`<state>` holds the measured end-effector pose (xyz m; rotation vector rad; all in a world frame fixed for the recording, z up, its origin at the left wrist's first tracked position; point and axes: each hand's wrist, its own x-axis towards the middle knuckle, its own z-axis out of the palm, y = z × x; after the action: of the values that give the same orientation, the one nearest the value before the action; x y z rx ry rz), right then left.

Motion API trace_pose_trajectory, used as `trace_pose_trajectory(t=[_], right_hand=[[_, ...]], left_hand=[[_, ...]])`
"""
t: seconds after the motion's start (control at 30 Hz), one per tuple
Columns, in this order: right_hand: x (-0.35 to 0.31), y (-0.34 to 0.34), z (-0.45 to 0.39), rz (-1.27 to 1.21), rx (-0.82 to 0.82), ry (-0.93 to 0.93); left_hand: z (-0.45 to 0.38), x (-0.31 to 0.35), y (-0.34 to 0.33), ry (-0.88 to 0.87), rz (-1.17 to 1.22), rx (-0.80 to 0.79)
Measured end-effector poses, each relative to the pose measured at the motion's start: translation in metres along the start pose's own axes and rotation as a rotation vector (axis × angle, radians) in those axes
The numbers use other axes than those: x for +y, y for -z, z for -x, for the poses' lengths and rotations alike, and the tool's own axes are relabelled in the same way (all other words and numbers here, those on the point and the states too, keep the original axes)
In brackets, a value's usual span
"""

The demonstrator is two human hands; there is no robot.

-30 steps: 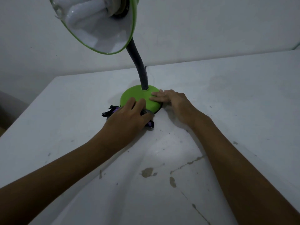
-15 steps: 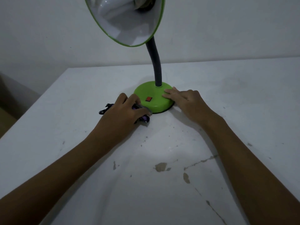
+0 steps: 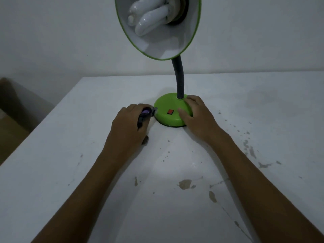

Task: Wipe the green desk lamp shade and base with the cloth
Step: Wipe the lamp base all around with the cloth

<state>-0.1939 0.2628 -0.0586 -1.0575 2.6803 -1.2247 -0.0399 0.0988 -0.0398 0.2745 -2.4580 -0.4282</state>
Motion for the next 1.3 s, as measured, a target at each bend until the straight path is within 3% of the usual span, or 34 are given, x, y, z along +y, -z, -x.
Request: trace_pose_trajectory(t=[0.43,0.67,0.8,0.93,1.07,1.3], right_hand=[[0.009,0.034,-0.011,-0.179,-0.239,-0.053],[0.020,0.037,-0.009,-0.281,-0.237,-0.078],[0.022,0.032,-0.005,-0.308,-0.203,-0.068],[0.022,0.032,-0.005,-0.296,-0.188,-0.052],[0.024,0.034,-0.003,-0.269,-0.159,-0.034],[0.030,0.036,0.002,-0.257,-0.093,-0.017]], left_hand=[[-0.047,0.007,-0.023,0.266,0.145,-0.073],[-0.046,0.012,-0.042,0.209,0.145,-0.101],[-0.038,0.016,-0.041,0.063,0.139,-0.107],[-0.032,0.015,-0.033,-0.093,0.196,-0.190],[-0.034,0.012,-0.023,-0.104,0.303,-0.262],[-0.028,0.020,-0.037,0.054,0.164,-0.036]])
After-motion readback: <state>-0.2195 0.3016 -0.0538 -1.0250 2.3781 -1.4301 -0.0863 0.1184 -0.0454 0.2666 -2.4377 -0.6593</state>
